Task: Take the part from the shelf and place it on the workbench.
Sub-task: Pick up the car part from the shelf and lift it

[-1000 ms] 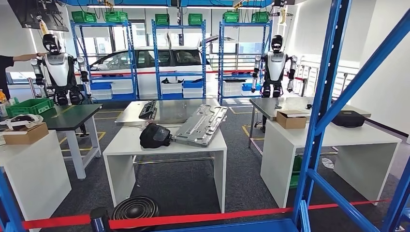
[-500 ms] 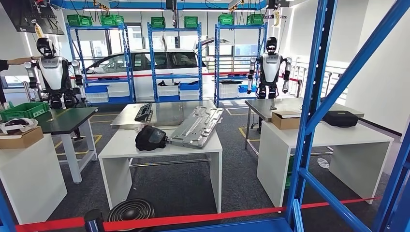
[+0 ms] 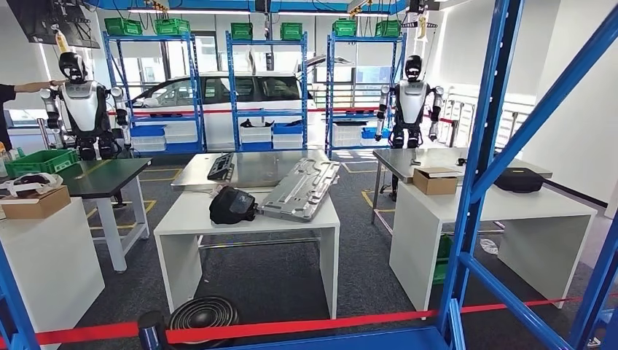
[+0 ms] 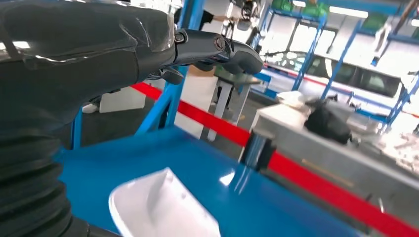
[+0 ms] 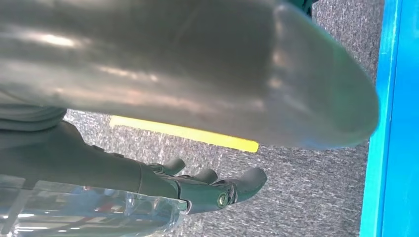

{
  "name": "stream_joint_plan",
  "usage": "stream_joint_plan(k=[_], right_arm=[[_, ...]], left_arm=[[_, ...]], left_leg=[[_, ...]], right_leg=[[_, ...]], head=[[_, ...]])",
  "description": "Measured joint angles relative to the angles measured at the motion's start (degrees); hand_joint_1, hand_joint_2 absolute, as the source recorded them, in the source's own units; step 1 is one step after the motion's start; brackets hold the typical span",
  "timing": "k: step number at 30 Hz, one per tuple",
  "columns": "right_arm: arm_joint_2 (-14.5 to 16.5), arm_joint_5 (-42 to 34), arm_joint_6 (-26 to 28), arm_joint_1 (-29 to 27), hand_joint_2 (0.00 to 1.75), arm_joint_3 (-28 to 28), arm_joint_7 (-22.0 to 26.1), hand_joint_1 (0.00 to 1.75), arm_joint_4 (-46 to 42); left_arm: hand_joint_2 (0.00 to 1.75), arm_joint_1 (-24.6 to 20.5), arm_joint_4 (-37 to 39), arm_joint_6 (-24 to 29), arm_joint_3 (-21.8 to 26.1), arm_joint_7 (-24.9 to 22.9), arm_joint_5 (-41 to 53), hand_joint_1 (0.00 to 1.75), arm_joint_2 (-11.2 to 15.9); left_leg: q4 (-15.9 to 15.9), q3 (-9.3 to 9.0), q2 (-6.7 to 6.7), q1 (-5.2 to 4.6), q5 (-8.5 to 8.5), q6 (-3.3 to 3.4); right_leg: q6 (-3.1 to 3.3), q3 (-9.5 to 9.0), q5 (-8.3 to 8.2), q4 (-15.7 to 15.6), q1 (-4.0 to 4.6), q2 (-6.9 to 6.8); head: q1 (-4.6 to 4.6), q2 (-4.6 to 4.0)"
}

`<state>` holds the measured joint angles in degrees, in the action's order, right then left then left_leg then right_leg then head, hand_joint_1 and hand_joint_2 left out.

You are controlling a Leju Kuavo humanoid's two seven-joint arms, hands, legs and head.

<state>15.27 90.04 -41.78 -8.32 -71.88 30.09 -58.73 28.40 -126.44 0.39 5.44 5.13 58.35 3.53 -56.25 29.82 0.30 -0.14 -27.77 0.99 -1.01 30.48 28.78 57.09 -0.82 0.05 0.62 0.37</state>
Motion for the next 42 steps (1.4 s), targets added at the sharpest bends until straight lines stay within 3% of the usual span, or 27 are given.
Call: stream_joint_plan(k=[4, 6, 8, 9, 10, 11, 14, 16, 19, 21, 23, 25, 26, 28, 30, 31, 34, 35, 36, 39, 40, 41, 42], right_arm=[[-0.4, 0.1, 0.2, -0.2, 0.00, 0.6, -0.1, 0.00, 0.3], [-0.8, 0.1, 0.6, -0.1, 0.00, 0.7, -0.4, 0.00, 0.9], [-1.1, 0.1, 0.9, -0.1, 0.00, 0.8, -0.7, 0.00, 1.6], [-1.2, 0.1, 1.0, -0.1, 0.00, 0.8, -0.9, 0.00, 1.9], [-1.3, 0.1, 1.0, -0.1, 0.00, 0.8, -1.0, 0.00, 2.2], [-1.3, 0.1, 0.9, -0.1, 0.00, 0.8, -1.1, 0.00, 2.4], [-1.3, 0.1, 0.3, 0.0, 0.00, 0.8, -1.1, 0.00, 2.6], [-1.2, 0.1, -0.1, 0.1, 0.00, 0.8, -1.1, 0.00, 2.6], [-1.2, 0.1, -0.9, 0.1, 0.00, 0.7, -1.1, 0.00, 2.3], [-1.0, 0.1, -1.7, 0.0, 0.00, 0.7, -1.2, 0.00, 1.7], [-0.7, 0.1, -2.3, 0.0, 0.00, 0.7, -1.2, 0.00, 0.9], [-0.5, 0.1, -2.6, -0.1, 0.00, 0.6, -1.3, 0.00, 0.3], [-0.4, 0.1, -2.7, -0.2, 0.00, 0.6, -1.3, 0.00, 0.0], [-0.4, 0.1, -2.8, -0.3, 0.00, 0.6, -1.3, 0.00, -0.5], [-0.3, 0.1, -2.8, -0.2, 0.00, 0.5, -1.3, 0.00, -0.8], [-0.3, 0.1, -2.8, -0.2, 0.00, 0.4, -1.3, 0.00, -1.0], [0.0, 0.1, -2.8, -0.3, 0.00, 0.4, -1.3, 0.00, -1.2], [0.0, 0.1, -2.8, -0.3, 0.00, 0.4, -1.3, 0.00, -1.4], [0.1, 0.1, -2.8, -0.3, 0.00, 0.4, -1.3, 0.00, -1.5], [0.2, 0.1, -2.8, -0.3, 0.00, 0.3, -1.3, 0.00, -1.6], [0.3, 0.1, -2.8, -0.3, 0.00, 0.3, -1.3, 0.00, -1.6], [0.3, 0.1, -2.8, -0.3, 0.00, 0.3, -1.3, 0.00, -1.6], [0.3, 0.1, -2.8, -0.3, 0.00, 0.3, -1.3, 0.00, -1.6]], left_arm=[[1.75, -0.9, 3.0, -0.7, -2.6, -0.1, -0.1, 0.00, 1.4], [1.75, -1.6, 4.3, -1.0, -4.1, -0.5, -0.2, 0.00, 2.6], [1.75, -2.4, 5.6, -1.4, -5.7, -1.0, -0.3, 0.00, 3.9], [1.75, -2.8, 6.2, -1.6, -6.6, -1.3, -0.3, 0.00, 4.6], [1.75, -3.3, 6.9, -1.8, -7.4, -1.6, -0.3, 0.00, 5.3], [1.75, -3.8, 7.5, -2.0, -8.2, -2.0, -0.4, 0.00, 6.0], [1.75, -5.4, 9.0, -2.6, -10.5, -3.6, -0.9, 0.00, 8.3], [1.75, -6.5, 10.0, -3.1, -11.7, -4.7, -1.0, 0.00, 9.6], [1.75, -7.9, 11.6, -3.8, -13.2, -6.0, -0.7, 0.00, 11.1], [1.75, -8.8, 12.4, -4.0, -13.8, -6.5, -0.4, 0.00, 11.8], [1.75, -9.3, 13.3, -4.3, -14.3, -6.9, -0.2, 0.00, 12.4], [1.75, -9.5, 14.1, -4.4, -14.7, -7.1, -0.1, 0.00, 12.8], [1.75, -9.6, 14.5, -4.5, -14.9, -7.1, -0.1, 0.00, 12.9], [1.75, -9.9, 14.9, -4.5, -15.1, -7.1, -0.1, 0.00, 13.3], [1.75, -10.2, 15.1, -4.5, -15.4, -7.1, -0.1, 0.00, 13.5], [1.75, -10.2, 15.1, -4.4, -15.4, -7.1, -0.1, 0.00, 13.6], [1.75, -10.3, 15.3, -4.4, -15.7, -7.1, -0.1, 0.00, 14.0], [1.75, -10.4, 15.3, -4.4, -15.7, -7.1, -0.1, 0.00, 14.2], [1.75, -10.4, 15.3, -4.4, -15.7, -7.1, -0.1, 0.00, 14.3], [1.75, -10.4, 15.6, -4.4, -15.9, -7.1, -0.1, 0.00, 14.5], [1.75, -10.3, 15.8, -4.4, -16.0, -7.1, -0.1, 0.00, 14.5], [1.75, -10.3, 15.9, -4.4, -16.1, -7.1, -0.1, 0.00, 14.6], [1.75, -10.3, 15.9, -4.4, -16.2, -7.1, -0.1, 0.00, 14.6]], left_leg=[[-0.8, 0.52, -0.09, 0.23, -0.64, -1.26], [-5.4, 2.59, -0.14, 0.51, -3.63, -1.94], [-13.1, 6.00, -0.15, 0.77, -7.34, -2.43], [-15.8, 7.22, -0.14, 0.85, -8.12, -2.55], [-16.5, 7.53, -0.15, 0.89, -7.83, -2.58], [-14.9, 6.71, -0.15, 0.90, -6.47, -2.51], [-3.5, 0.99, -0.36, 0.72, -1.31, -1.73], [-0.2, -0.45, -0.44, 0.42, -0.75, -1.24], [0.8, -0.56, -0.30, 0.51, -0.17, -0.29], [1.7, -0.87, -0.11, 0.76, 0.54, 0.49], [1.8, -0.68, 0.10, 0.65, 0.75, 0.78], [1.7, -0.59, 0.25, 0.59, 0.78, 0.81], [1.7, -0.64, 0.27, 0.59, 0.76, 0.78], [1.4, -0.74, 0.25, 0.59, 0.59, 0.53], [0.9, -0.58, 0.24, 0.36, 0.22, -0.08], [0.7, -0.47, 0.24, 0.28, 0.08, -0.39], [0.3, -0.30, 0.20, 0.50, -0.29, -1.31], [-0.8, 0.12, 0.12, 0.63, -1.14, -1.63], [-3.0, 1.04, 0.03, 0.75, -2.62, -1.91], [-14.1, 6.06, -0.10, 0.97, -7.94, -2.48], [-16.1, 7.06, -0.10, 1.02, -8.29, -2.55], [-15.8, 6.97, -0.10, 1.06, -7.45, -2.56], [-13.3, 5.79, -0.10, 1.12, -5.65, -2.51]], right_leg=[[1.21, -0.11, -0.55, -0.7, -0.05, 0.02], [1.75, -0.25, -0.88, -0.8, -0.34, 0.02], [1.96, -0.05, -0.98, -0.8, -0.26, 0.03], [2.00, 0.04, -0.99, -0.8, -0.21, 0.03], [2.00, 0.06, -1.00, -0.8, -0.18, 0.05], [1.99, 0.01, -1.00, -0.8, -0.16, 0.08], [1.90, -0.24, -1.01, -0.7, 0.05, 0.23], [1.52, 0.05, -1.16, -0.7, 0.25, 0.26], [0.62, 0.55, -1.17, -0.5, 0.32, 0.23], [0.63, 2.31, 0.80, 3.0, 0.35, 0.20], [0.80, 5.99, 4.04, 10.8, 0.23, 0.19], [0.38, 8.36, 5.29, 15.8, 0.10, 0.18], [-0.08, 7.97, 4.55, 15.0, -0.01, 0.16], [-0.94, 4.28, 1.37, 7.5, -0.28, 0.04], [-0.89, 1.06, -0.83, 0.7, -0.28, -0.01], [-0.54, 0.52, -1.11, -0.6, -0.16, 0.01], [0.67, 0.40, -1.37, -0.9, -0.17, 0.09], [1.10, 0.32, -1.51, -1.0, -0.32, 0.09], [1.43, 0.25, -1.62, -1.1, -0.50, 0.10], [1.80, 0.41, -1.67, -1.0, -0.42, 0.09], [1.80, 0.41, -1.66, -1.0, -0.39, 0.10], [1.79, 0.36, -1.66, -1.0, -0.38, 0.12], [1.78, 0.27, -1.65, -1.0, -0.39, 0.16]], head=[[0.08, 0.00], [0.20, 0.00], [0.28, 0.00], [0.29, 0.00], [0.29, 0.00], [0.29, 0.00], [0.27, 0.00], [0.27, 0.01], [0.26, 0.00], [0.15, 0.00], [0.04, 0.00], [0.01, 0.00], [-0.01, 0.00], [-0.06, 0.00], [-0.03, 0.01], [-0.01, 0.01], [0.04, 0.00], [0.09, 0.00], [0.14, 0.00], [0.26, 0.00], [0.25, 0.00], [0.25, 0.00], [0.25, 0.00]])
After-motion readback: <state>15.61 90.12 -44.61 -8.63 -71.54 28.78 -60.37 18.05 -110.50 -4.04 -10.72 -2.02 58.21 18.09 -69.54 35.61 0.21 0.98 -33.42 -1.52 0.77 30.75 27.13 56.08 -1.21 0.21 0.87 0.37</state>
